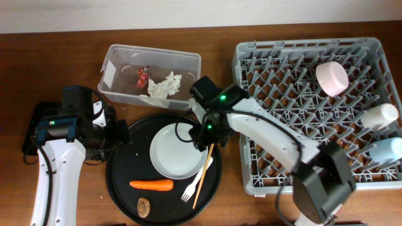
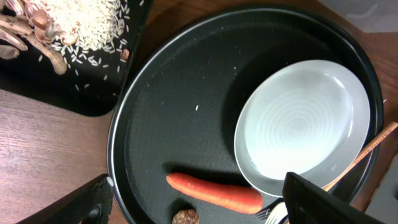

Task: Sort waste into correct bins and load items into the dishwasher rack
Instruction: 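Grasp the white plate rim with the right gripper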

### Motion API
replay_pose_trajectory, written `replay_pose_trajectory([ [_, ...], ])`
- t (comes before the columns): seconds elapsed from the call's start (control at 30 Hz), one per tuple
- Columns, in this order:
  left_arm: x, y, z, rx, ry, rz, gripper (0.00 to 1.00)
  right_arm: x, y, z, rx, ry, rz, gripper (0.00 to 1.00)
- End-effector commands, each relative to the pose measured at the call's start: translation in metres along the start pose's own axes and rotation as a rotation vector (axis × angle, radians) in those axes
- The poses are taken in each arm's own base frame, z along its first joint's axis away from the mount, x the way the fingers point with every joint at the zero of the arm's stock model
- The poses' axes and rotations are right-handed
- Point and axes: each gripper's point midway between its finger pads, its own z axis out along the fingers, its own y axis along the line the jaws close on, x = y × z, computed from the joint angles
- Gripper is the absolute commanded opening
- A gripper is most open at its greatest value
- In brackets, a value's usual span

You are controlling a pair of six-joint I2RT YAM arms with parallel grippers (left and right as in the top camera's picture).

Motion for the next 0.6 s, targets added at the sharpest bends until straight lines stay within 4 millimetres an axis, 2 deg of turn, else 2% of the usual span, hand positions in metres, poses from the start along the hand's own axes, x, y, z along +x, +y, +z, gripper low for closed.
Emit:
replay_pose_trajectory([
  [0.0, -0.004, -0.001, -0.007, 0.004, -0.025, 0.002, 0.87, -0.007, -0.003, 0.024, 0.005, 0.019, 0.029, 0.71],
  [0.1, -0.004, -0.001, -0.007, 0.004, -0.025, 0.002, 0.87, -0.012, -0.007, 0.039, 0.009, 0.023, 0.033, 0.67],
  [0.3, -0.004, -0.001, -0.007, 0.004, -0.025, 0.002, 0.87, -0.003, -0.020, 0.064, 0.040, 0.031, 0.087, 0.66],
  [0.57, -0.004, -0.001, -0.007, 0.004, -0.025, 0.002, 0.87, -0.004, -0.020, 0.069, 0.030, 0.015, 0.081, 0.65],
])
